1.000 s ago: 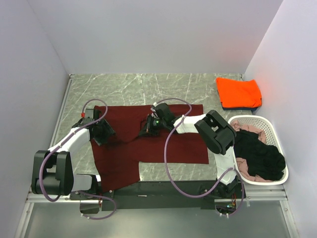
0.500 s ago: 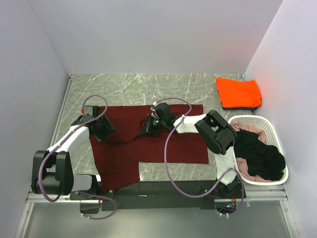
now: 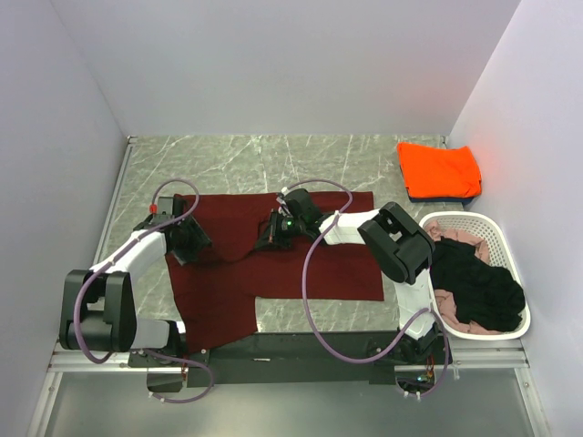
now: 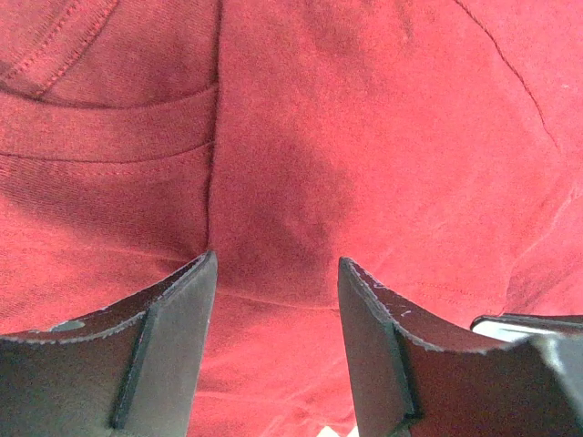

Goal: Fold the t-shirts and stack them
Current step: Fold the tshirt

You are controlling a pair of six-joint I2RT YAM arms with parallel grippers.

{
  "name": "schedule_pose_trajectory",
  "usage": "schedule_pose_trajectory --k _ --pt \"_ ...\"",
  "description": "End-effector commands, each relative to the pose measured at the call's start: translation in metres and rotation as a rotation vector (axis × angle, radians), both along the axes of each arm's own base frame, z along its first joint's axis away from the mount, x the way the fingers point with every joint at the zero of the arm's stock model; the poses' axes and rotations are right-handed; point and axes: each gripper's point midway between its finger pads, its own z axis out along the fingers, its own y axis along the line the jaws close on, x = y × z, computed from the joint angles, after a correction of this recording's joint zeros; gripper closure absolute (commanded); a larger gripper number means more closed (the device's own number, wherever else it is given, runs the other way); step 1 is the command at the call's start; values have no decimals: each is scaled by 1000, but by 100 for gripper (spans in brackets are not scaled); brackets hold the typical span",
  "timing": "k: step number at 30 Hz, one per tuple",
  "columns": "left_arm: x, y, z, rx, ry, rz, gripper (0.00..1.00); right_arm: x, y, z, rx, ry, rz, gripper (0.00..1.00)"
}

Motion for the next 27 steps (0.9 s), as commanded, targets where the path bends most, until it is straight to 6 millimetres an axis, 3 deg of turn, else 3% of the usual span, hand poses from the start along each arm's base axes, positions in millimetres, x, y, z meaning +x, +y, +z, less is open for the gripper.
schedule_pose_trajectory --k 1,7,17,23,27 --pt "-3 6 2 29 -7 22 38 5 10 25 55 -57 23 100" --pt "-6 4 -6 18 20 16 40 5 10 21 48 -56 25 100" --pt "1 -4 2 -22 -1 -9 47 3 9 11 38 -39 24 100" --pt "-3 -6 -6 -31 32 -11 48 2 8 9 30 -38 24 100" --pt "-2 -7 -1 -37 20 -10 62 3 8 9 32 -39 26 100"
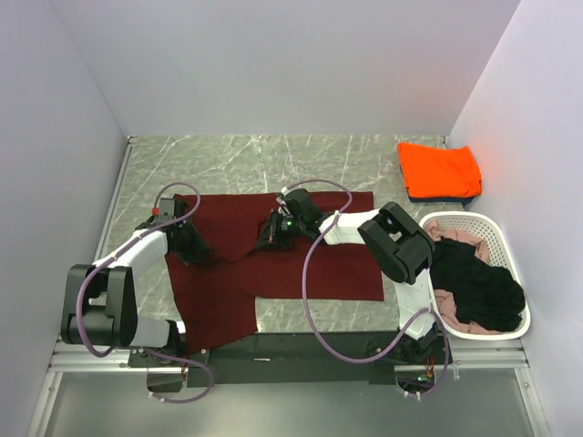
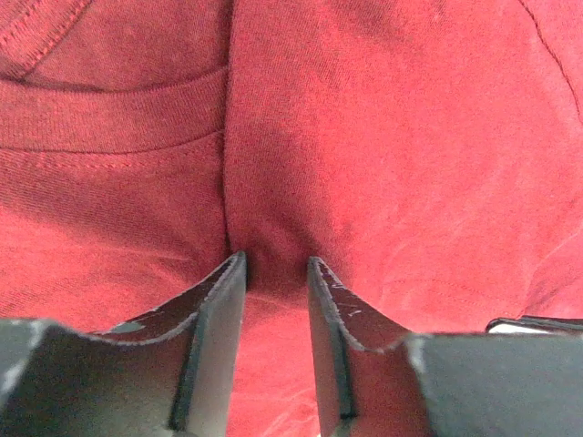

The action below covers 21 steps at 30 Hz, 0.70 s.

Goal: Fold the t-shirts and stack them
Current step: Fold the tshirt

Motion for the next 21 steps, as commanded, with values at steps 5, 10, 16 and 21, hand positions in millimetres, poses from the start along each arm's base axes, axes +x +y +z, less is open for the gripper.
schedule_pose_trajectory --k 5,10,16,21 --pt "12 -9 27 -47 -59 -14 74 4 8 10 29 -43 22 99" --pt "9 -7 38 -43 -41 0 83 4 8 13 25 -55 29 99" --pt "-5 7 48 30 9 36 90 5 6 15 9 -73 33 98" --pt "-18 13 54 57 40 53 79 3 2 12 -20 -78 34 95"
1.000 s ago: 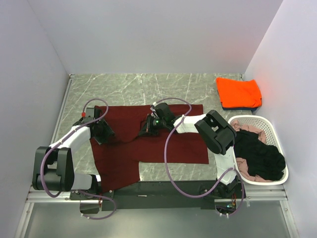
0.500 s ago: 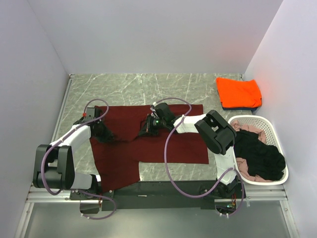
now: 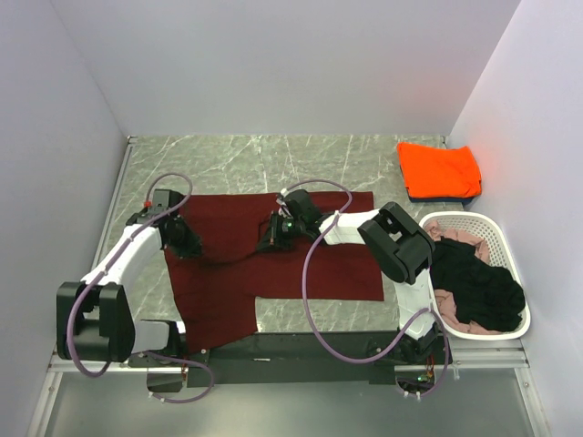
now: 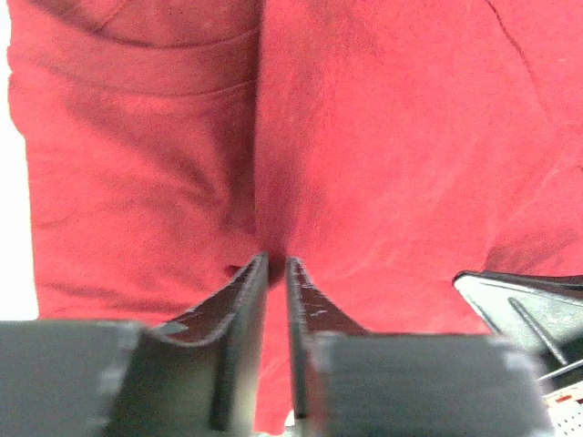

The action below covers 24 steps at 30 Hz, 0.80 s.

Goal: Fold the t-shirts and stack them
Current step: Fold the tshirt

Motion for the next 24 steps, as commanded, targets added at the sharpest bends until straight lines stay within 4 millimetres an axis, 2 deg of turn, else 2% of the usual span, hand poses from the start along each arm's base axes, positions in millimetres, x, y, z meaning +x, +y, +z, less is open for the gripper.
schedule_pose_trajectory --k 1,2,6,8,11,14,15,18,19,21,22,24 --pt "-11 12 13 58 15 41 75 7 6 19 12 -70 17 93" --pt "-11 14 16 65 -2 50 66 7 6 19 10 -70 19 92" --pt "-19 10 8 38 -12 46 40 6 6 18 6 -69 30 84" --pt "-20 6 -1 16 -20 37 32 6 6 19 5 -71 31 80" --pt "-21 -2 -6 -21 -28 15 30 6 4 22 -6 -92 44 76" --pt "-11 -4 2 -28 -62 -1 33 10 -6 26 -74 -139 34 68" --pt "-4 -4 10 -28 -85 -8 34 16 -17 22 -135 -167 17 66" --pt "6 -4 18 -21 -105 -25 36 23 -38 33 -201 -217 -22 59" --pt "13 -5 25 -22 -125 -28 37 32 -53 41 -212 -242 -57 57" --pt "22 -5 25 -18 -126 -32 39 37 -74 40 -227 -238 -89 57" --pt "27 -6 26 -21 -135 -34 41 49 -92 49 -219 -249 -138 57" --pt "35 -6 19 -17 -123 -40 44 60 -115 51 -219 -247 -185 57"
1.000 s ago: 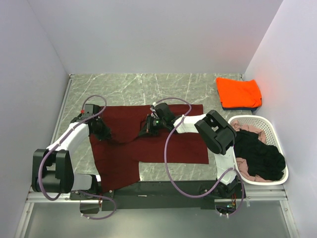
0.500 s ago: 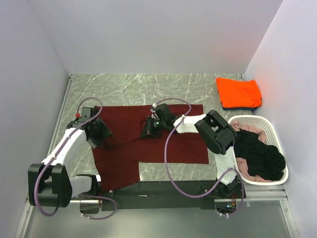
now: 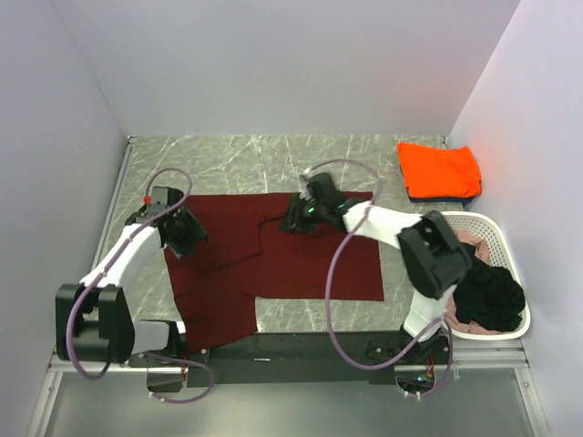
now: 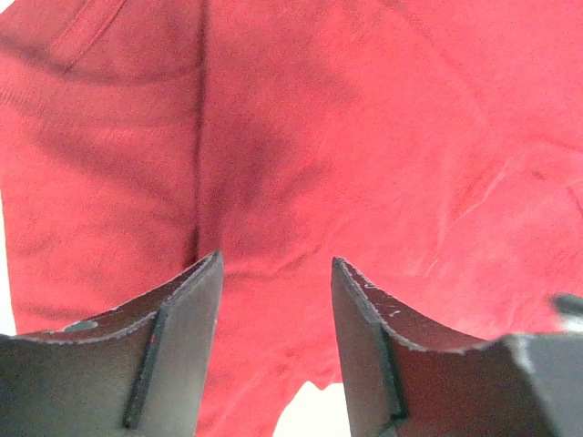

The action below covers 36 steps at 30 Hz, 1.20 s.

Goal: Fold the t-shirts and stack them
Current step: Fold the tshirt

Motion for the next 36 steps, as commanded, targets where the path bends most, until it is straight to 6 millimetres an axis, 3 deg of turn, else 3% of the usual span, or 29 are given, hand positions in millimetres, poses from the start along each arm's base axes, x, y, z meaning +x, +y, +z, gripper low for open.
schedule_pose_trajectory --k 1,5,7,9,10,11,15,21,22,24,32,36 --pt "29 -2 9 6 -64 -31 45 38 -70 12 -48 -67 -150 57" --pt "59 3 -1 43 -46 -32 48 65 -125 11 -87 -66 -264 58" --pt "78 5 3 58 -63 -30 48 75 -143 10 -108 -64 -306 59" --pt "88 7 -10 74 -18 -32 49 85 -163 8 -167 -64 -340 60" --pt "101 7 -3 76 -38 -34 50 88 -167 7 -197 -73 -338 61" --pt "104 7 -12 82 -10 -45 50 90 -171 5 -226 -80 -334 62" --pt "131 24 -13 157 -12 -28 50 90 -162 5 -303 -132 -220 63" --pt "152 50 -32 222 28 -3 50 92 -188 -9 -425 -107 -303 63" --pt "153 66 -35 227 38 32 50 92 -192 -14 -433 -92 -312 63" --pt "158 76 -44 232 56 46 50 91 -197 -23 -458 -66 -325 63" --pt "164 99 -74 242 127 66 52 83 -226 -52 -539 53 -371 62" --pt "162 111 -80 252 150 78 52 77 -251 -60 -556 112 -418 62"
